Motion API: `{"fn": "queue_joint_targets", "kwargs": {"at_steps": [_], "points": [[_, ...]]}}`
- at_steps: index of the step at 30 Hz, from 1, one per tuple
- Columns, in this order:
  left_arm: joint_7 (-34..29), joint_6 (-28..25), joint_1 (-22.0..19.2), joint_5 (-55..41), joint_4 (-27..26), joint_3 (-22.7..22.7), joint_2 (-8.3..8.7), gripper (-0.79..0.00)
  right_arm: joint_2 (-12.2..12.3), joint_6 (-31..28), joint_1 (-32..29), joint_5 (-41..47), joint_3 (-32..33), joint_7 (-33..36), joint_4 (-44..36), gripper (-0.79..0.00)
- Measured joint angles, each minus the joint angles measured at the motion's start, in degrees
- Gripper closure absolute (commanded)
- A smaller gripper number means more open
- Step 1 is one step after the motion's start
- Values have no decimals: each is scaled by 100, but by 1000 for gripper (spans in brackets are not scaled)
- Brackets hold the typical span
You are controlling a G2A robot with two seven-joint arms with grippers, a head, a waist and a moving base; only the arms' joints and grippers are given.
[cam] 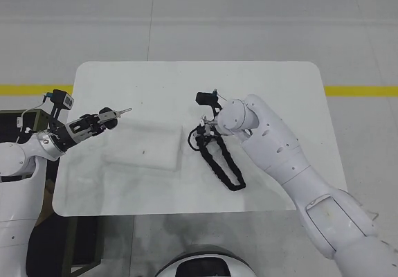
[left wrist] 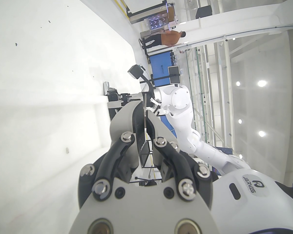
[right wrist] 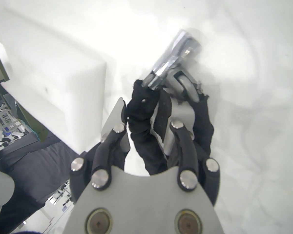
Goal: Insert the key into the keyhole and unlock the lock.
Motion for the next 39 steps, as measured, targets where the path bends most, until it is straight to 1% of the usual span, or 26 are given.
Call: {"fn": "queue_joint_targets", "kwargs": {"at_steps": [1, 5, 8, 10, 13, 17, 20, 24, 31, 32, 34, 35, 37, 39], "points": [[0, 0, 0, 0, 0, 0, 0, 0, -26, 20, -7, -66, -6, 6, 11, 0], [0, 0, 0, 0, 0, 0, 0, 0, -123, -12, -63, -201, 101, 28, 9, 0], [0, 0, 0, 0, 0, 0, 0, 0, -128, -92, -123, -229, 313, 91, -77, 0], [0, 0, 0, 0, 0, 0, 0, 0, -104, -147, -219, -308, 508, 171, -279, 0], [0, 0, 0, 0, 0, 0, 0, 0, -19, -278, -467, -346, 897, 430, -733, 0], [0, 0, 0, 0, 0, 0, 0, 0, 169, -465, -998, -409, 1618, 883, -1620, 0], [0, 0, 0, 0, 0, 0, 0, 0, 306, -912, -1441, 6, 2271, 1271, -2277, 0], [0, 0, 0, 0, 0, 0, 0, 0, 430, -1511, -1901, 680, 2914, 1610, -2749, 0], [0, 0, 0, 0, 0, 0, 0, 0, 435, -1576, -1946, 740, 2954, 1622, -2788, 0], [0, 0, 0, 0, 0, 0, 0, 0, 434, -1677, -2052, 846, 2987, 1523, -2909, 0], [51, 30, 75, -77, -88, -37, -11, 0, 453, -1981, -2431, 1270, 3111, 1298, -3247, 0], [88, 73, 228, -294, -270, -93, -21, 0, 471, -2223, -2655, 1626, 3222, 1216, -3374, 0], [39, 178, 410, -726, -498, -108, -33, 0, 488, -2568, -2812, 2330, 3386, 1274, -3303, 0], [-230, 480, 437, -1133, -595, 74, -50, 0, 514, -2923, -2795, 3165, 3538, 1516, -3075, 0]]}}
